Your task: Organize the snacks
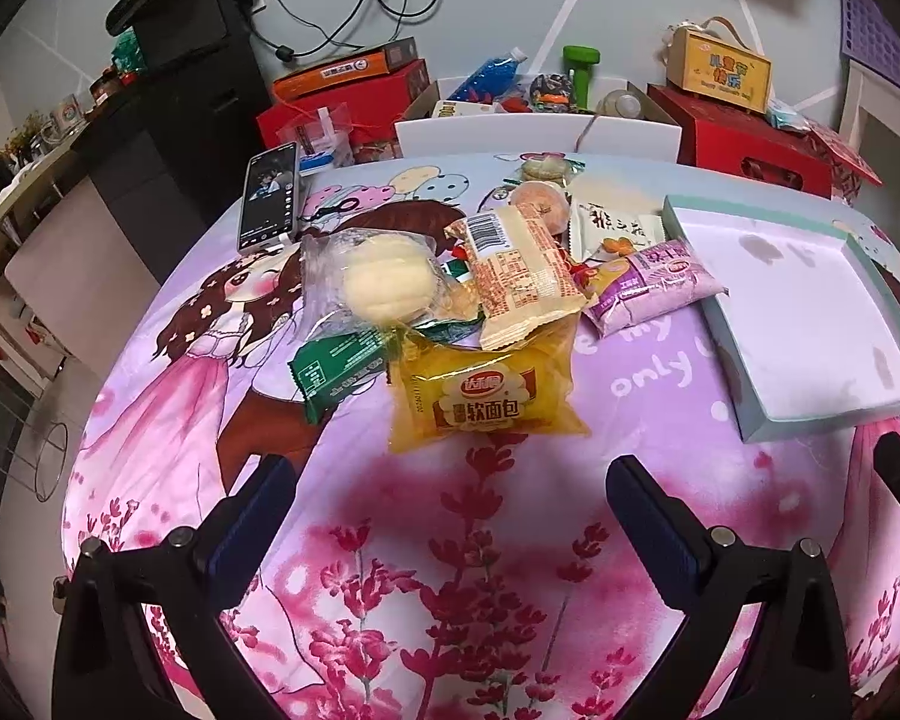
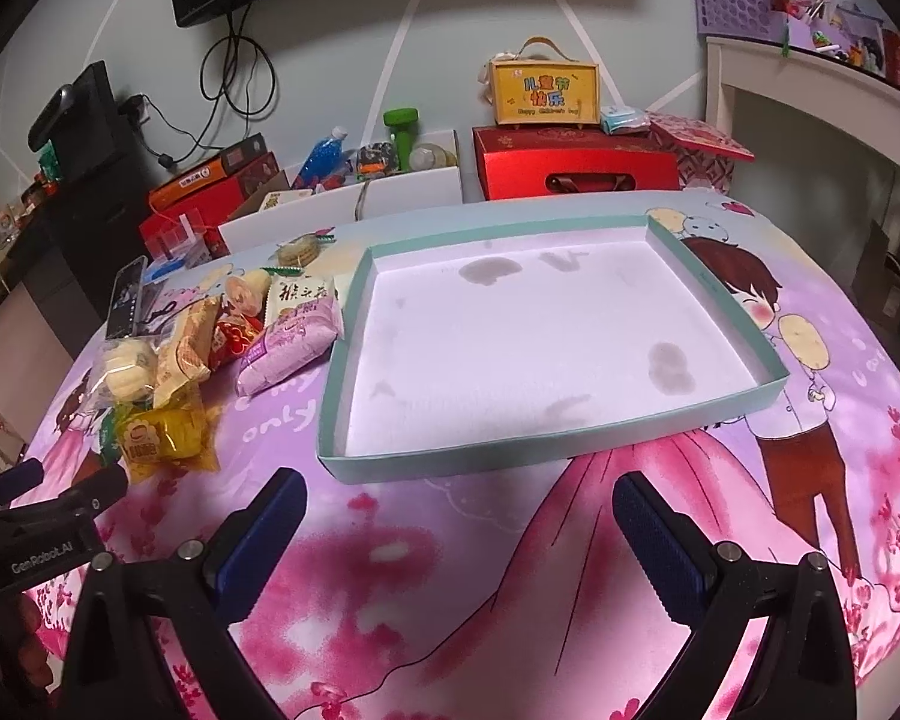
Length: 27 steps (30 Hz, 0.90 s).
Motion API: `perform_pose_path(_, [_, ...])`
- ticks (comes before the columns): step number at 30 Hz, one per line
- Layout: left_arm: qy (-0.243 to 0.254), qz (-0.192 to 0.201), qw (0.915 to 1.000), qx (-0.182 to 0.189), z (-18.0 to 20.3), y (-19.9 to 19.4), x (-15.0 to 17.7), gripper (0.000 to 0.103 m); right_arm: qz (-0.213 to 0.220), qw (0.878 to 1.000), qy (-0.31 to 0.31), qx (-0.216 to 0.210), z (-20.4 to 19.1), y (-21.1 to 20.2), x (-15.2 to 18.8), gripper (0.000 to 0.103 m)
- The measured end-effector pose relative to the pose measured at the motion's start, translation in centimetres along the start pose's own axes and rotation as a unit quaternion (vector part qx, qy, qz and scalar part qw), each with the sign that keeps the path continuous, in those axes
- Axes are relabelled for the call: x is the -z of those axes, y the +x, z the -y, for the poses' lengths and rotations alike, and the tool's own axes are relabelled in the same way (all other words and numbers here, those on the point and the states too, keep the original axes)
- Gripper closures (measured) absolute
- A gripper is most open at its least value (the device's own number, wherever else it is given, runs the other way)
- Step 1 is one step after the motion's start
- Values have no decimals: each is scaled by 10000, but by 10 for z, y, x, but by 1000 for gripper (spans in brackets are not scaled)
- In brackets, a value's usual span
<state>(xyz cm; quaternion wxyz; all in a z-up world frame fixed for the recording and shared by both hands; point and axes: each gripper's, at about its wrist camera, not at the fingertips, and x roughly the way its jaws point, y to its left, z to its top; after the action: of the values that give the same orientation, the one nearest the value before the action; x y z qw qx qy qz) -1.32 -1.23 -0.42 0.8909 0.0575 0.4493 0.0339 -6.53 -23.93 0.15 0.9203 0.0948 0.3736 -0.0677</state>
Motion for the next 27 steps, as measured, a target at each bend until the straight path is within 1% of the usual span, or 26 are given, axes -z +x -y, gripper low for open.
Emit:
perform_pose_path(5, [-49,34,10000,-22,-2,-2,1,0,81,10000,-18,-2,-1,-4,1,0])
perform_pose_path(11, [11,43,10000,-20,0,-3,2,0,102,9999,-14,0,-1,-5,2,0])
perform_pose_path(25, [75,18,10000,-49,3,-1,2,0,57,9999,95,47,5,-3,3,0])
perform_pose_path(27, [88,66,9999,-46,3,-2,2,0,54,9999,100,73,5,-2,4,0])
